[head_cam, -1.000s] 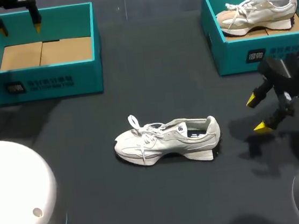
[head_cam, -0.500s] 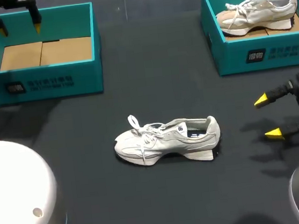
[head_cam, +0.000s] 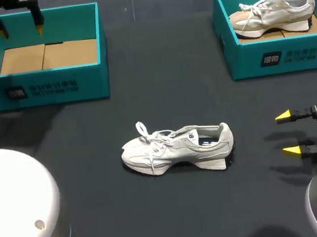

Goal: Take the shoe out of the shoebox, open the shoe tongue, remove and reinsert the insole, then place the shoe into the shoebox

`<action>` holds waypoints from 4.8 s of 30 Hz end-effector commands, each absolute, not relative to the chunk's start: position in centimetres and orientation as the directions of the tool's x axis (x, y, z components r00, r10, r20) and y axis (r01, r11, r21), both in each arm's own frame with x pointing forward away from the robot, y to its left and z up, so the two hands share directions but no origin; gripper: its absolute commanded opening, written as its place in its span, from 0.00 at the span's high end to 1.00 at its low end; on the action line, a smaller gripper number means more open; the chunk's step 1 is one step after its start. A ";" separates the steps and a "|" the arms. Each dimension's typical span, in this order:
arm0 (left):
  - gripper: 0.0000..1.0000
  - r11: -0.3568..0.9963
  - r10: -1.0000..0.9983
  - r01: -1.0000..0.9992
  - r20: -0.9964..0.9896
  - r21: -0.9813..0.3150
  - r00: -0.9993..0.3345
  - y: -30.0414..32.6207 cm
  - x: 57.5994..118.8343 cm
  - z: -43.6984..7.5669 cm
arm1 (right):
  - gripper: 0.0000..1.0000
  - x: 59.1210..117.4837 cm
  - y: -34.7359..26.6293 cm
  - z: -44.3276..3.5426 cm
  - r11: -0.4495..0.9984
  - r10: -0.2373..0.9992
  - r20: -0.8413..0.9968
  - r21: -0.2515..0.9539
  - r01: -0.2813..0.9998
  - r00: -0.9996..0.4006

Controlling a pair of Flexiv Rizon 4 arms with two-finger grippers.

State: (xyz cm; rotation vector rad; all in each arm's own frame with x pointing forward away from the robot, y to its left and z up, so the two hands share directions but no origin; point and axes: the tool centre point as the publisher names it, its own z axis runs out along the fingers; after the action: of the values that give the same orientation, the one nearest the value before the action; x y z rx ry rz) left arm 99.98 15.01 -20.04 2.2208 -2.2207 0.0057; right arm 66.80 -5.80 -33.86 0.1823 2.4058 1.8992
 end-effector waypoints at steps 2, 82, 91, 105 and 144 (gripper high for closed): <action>0.00 0.000 -1.000 -1.000 0.002 -0.001 0.000 15.0 100.0 -20.0 | 0.00 67.6 -5.8 -34.8 0.199 0.099 0.026 0.979 0.046 -0.995; 0.00 0.000 -1.000 -1.000 0.002 -0.001 0.000 15.0 100.0 -20.0 | 0.00 68.4 -0.9 -39.3 0.255 0.252 0.082 0.955 0.148 -0.964; 0.00 0.000 -1.000 -1.000 0.002 -0.001 0.000 15.0 100.0 -20.0 | 0.00 68.7 0.6 -39.8 0.248 0.271 0.076 0.958 0.146 -0.960; 0.00 0.000 -1.000 -1.000 0.002 -0.001 0.000 15.0 100.0 -20.0 | 0.00 69.4 3.1 -40.0 0.260 0.274 0.075 0.954 0.149 -0.959; 0.00 0.000 -1.000 -1.000 0.002 -0.001 0.000 15.0 100.0 -20.0 | 0.00 70.8 7.7 -41.3 0.278 0.214 0.065 0.952 0.124 -0.975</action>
State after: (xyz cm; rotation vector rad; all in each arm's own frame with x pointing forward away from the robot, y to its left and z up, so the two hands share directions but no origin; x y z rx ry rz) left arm 99.98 15.01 -20.04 2.2208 -2.2207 0.0056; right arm 70.50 7.18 -40.97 0.3330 2.4481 1.8118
